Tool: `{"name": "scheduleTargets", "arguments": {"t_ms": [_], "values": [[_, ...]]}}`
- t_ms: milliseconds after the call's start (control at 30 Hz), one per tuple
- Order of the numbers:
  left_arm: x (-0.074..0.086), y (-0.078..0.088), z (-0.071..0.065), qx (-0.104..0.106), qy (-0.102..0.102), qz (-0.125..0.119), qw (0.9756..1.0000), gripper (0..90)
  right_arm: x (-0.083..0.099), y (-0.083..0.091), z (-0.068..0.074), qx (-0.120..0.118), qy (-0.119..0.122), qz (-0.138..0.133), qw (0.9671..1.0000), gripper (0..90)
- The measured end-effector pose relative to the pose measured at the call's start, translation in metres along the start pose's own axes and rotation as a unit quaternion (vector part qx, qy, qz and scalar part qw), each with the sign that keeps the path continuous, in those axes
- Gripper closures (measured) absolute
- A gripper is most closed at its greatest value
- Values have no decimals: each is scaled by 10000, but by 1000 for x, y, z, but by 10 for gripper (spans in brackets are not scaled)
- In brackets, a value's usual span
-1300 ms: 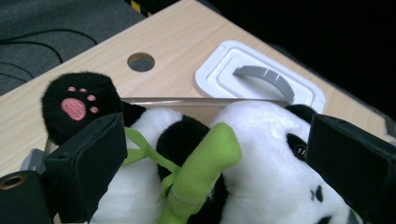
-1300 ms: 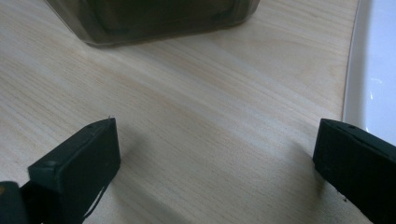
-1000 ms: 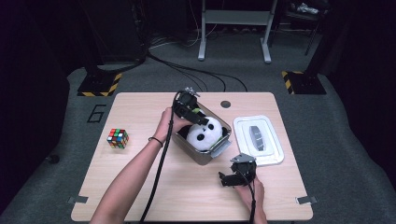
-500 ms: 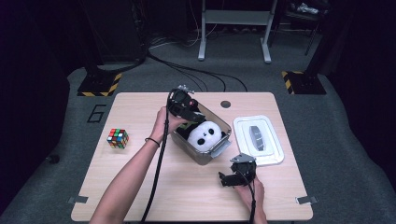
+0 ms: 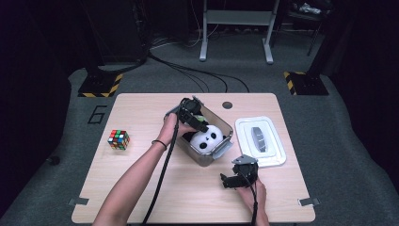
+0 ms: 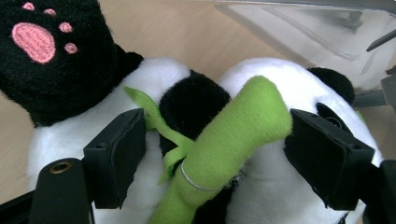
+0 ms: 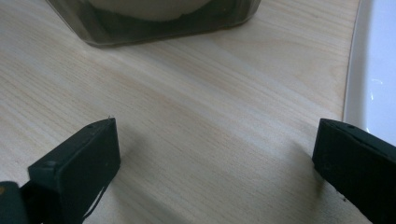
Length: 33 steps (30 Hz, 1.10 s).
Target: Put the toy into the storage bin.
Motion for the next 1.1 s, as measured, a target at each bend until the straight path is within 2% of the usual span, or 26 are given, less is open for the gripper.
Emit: {"name": "scheduleTargets", "arguments": {"t_ms": [100, 167, 233, 333, 367, 500, 567, 633, 700, 767, 833, 867, 900, 1000, 1100], "values": [[-2, 8, -3, -66, -43, -81, 9999, 206, 0, 0, 0, 0, -2, 2, 10000, 2], [-1, 17, -4, -89, -92, -285, 9995, 190, 0, 0, 0, -9, -9, 9, 10000, 2], [0, 26, -2, -194, -52, -600, 9980, 188, 0, 0, 0, -9, -8, 8, 10000, 2], [2, 32, 1, -305, 9, -770, 9966, 217, 0, 0, 0, -9, -9, 9, 10000, 2], [2, 32, 1, -242, 33, -739, 9970, 242, 0, 0, 0, -9, -8, 9, 10000, 2], [1, 18, -1, -153, 53, -389, 9991, 448, 0, 0, 0, -9, -10, 9, 10000, 2], [2, 6, -3, -310, 10, -185, 9993, 517, 0, 0, 0, -8, -9, 9, 10000, 2], [1, 2, -4, -474, -7, -133, 9988, 552, 0, 0, 0, 0, -4, 0, 10000, 2], [0, 2, -5, -525, -9, -88, 9986, 567, 0, 0, 0, 1, 2, -3, 10000, 2], [0, 3, -5, -489, -27, -106, 9987, 565, 0, 0, 0, -4, -6, 1, 10000, 2], [1, 7, -4, -337, 1, -243, 9991, 526, 0, 0, 0, -12, -5, 8, 10000, 3], [1, 9, -5, -285, 28, -367, 9989, 484, 0, 0, 0, -10, -7, 7, 10000, 3], [2, 13, -5, -253, -10, -364, 9990, 440, 0, 0, 0, -10, -8, 7, 10000, 2], [4, 23, -7, -287, 10, -650, 9975, 303, 0, 0, 0, -10, -8, 8, 10000, 3], [9, 36, -9, -265, -5, -803, 9964, 212, 0, 0, 0, -11, -7, 8, 10000, 3]]}}
Point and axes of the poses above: each handheld gripper's, and its own axes: y roughly backward along the jaws, x roughly out of its underside, z roughly to its left, the point moved 2 cm from there along -y, roughly forward along the jaws, and after that the axes turned 14 degrees about x, right-handed, at the moved point
